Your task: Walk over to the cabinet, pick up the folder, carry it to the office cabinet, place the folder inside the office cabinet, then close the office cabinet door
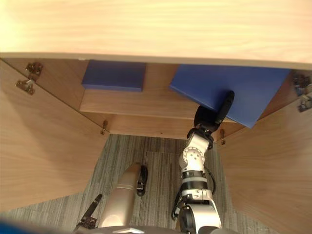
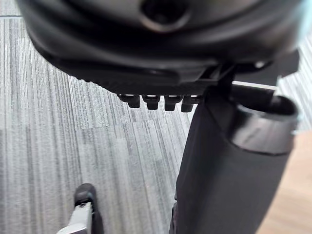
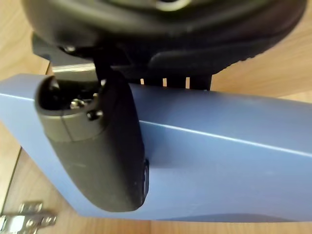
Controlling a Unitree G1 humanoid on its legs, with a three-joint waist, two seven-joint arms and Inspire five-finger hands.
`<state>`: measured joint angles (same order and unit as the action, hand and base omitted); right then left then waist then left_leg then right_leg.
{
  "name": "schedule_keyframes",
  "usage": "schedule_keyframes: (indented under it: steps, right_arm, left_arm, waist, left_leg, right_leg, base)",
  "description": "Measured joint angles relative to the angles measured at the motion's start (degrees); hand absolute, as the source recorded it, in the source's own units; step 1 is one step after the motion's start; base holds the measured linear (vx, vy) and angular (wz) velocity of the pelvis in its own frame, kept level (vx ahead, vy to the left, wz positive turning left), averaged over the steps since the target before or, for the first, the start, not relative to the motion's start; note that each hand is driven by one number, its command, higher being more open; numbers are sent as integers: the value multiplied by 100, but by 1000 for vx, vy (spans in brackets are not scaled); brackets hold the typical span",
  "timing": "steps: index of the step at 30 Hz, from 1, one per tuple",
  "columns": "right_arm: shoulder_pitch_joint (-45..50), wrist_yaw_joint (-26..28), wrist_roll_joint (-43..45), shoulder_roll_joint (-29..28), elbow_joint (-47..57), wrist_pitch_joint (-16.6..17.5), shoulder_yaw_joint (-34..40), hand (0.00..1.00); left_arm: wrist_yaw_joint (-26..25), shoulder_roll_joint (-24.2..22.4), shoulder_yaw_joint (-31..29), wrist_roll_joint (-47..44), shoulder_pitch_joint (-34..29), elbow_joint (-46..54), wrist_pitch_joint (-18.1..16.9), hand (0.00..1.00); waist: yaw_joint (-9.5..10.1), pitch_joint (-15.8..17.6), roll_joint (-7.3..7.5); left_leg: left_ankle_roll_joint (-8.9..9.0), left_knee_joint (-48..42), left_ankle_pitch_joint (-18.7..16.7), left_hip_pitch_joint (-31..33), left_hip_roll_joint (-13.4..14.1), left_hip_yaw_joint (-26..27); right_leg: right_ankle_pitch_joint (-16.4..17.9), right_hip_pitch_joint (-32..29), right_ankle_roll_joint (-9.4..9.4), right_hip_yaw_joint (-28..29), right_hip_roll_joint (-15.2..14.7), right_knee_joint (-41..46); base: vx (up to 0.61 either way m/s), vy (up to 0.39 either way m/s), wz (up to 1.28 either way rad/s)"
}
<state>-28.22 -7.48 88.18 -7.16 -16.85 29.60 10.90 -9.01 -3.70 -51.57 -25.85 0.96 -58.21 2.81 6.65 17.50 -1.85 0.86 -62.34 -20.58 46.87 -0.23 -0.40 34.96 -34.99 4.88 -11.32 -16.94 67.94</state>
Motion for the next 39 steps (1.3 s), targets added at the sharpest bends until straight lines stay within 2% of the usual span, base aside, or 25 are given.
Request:
schedule_keyframes:
  steps: [3,9,10,13,15,21,23,27,31,35,38,39]
  right_arm:
    - [-553,-247,-1,67,-413,-101,366,0]
    - [-1488,-694,-3,204,-1231,-303,1314,0]
    - [-1628,-767,-2,248,-1400,-344,1485,100]
    - [-1907,-943,-29,415,-1739,-482,1800,100]
    - [-2175,-1018,-52,582,-2092,-701,1904,100]
    - [-2776,-1055,-394,979,-2699,-1189,1893,100]
    - [-2786,-1052,-911,1124,-2854,-1507,1774,100]
    - [-2979,-872,-2092,1583,-3540,-2412,974,100]
    - [-3303,-497,-2911,1860,-4127,-3042,117,100]
    - [-3411,-54,-3896,1988,-4532,-3453,-479,100]
    - [-3412,619,-5586,2115,-4877,-3833,-1019,100]
    - [-3410,948,-6250,2155,-5010,-3953,-1129,100]
  left_arm:
    - [-69,9,-345,-119,5,206,24,100]
    - [-120,93,-374,-178,2,282,77,100]
    - [-119,96,-367,-180,3,282,108,100]
    - [-103,96,-275,-176,1,281,148,100]
    - [-94,118,-131,-172,-6,281,147,100]
    - [-24,127,309,-167,8,284,143,100]
    - [9,127,434,-166,7,285,143,100]
    - [131,139,828,-158,18,288,122,100]
    - [235,161,1075,-150,50,295,93,100]
    - [342,180,1205,-53,50,298,92,100]
    - [474,294,1315,-33,49,309,92,100]
    - [516,377,1477,1,24,384,97,100]
  waist:
    - [100,44,-44]
    - [261,51,-58]
    - [274,52,-59]
    - [315,50,-61]
    - [347,49,-64]
    - [414,25,-116]
    - [424,23,-119]
    - [390,20,-124]
    - [378,16,-130]
    - [381,21,-141]
    - [372,23,-145]
    - [361,23,-146]
  left_leg:
    - [49,-445,-163,279,-104,-10]
    - [52,-871,-236,635,-235,-75]
    - [62,-905,-242,658,-249,-92]
    - [66,-916,-239,718,-331,-118]
    - [68,-916,-238,729,-351,-112]
    - [68,-875,-235,681,-391,-134]
    - [67,-808,-235,589,-402,-140]
    - [61,-655,-231,412,-396,-149]
    - [-45,-567,-160,350,-365,-159]
    - [-50,-445,-157,154,-327,-146]
    - [-48,-340,-158,15,-312,-141]
    - [-62,-278,-152,11,-278,-137]
  right_leg:
    - [228,-217,26,47,-156,492]
    - [386,-406,64,-10,-330,908]
    - [391,-405,68,-25,-339,926]
    - [394,-402,72,-80,-426,948]
    - [395,-398,74,-91,-457,948]
    - [396,-295,75,-147,-495,892]
    - [395,-189,76,-175,-501,818]
    - [386,-6,89,-233,-485,644]
    - [383,75,90,-297,-447,519]
    - [381,299,93,-355,-413,357]
    - [369,428,111,-370,-392,256]
    - [332,427,58,-386,-359,193]
  base:
    - [-85,59,19]
    - [-42,48,16]
    - [-20,42,15]
    - [-10,36,17]
    - [9,16,6]
    - [38,-11,5]
    - [45,-27,5]
    - [50,-42,1]
    - [67,-52,1]
    - [81,-61,3]
    - [32,-51,-2]
    - [25,-53,-6]
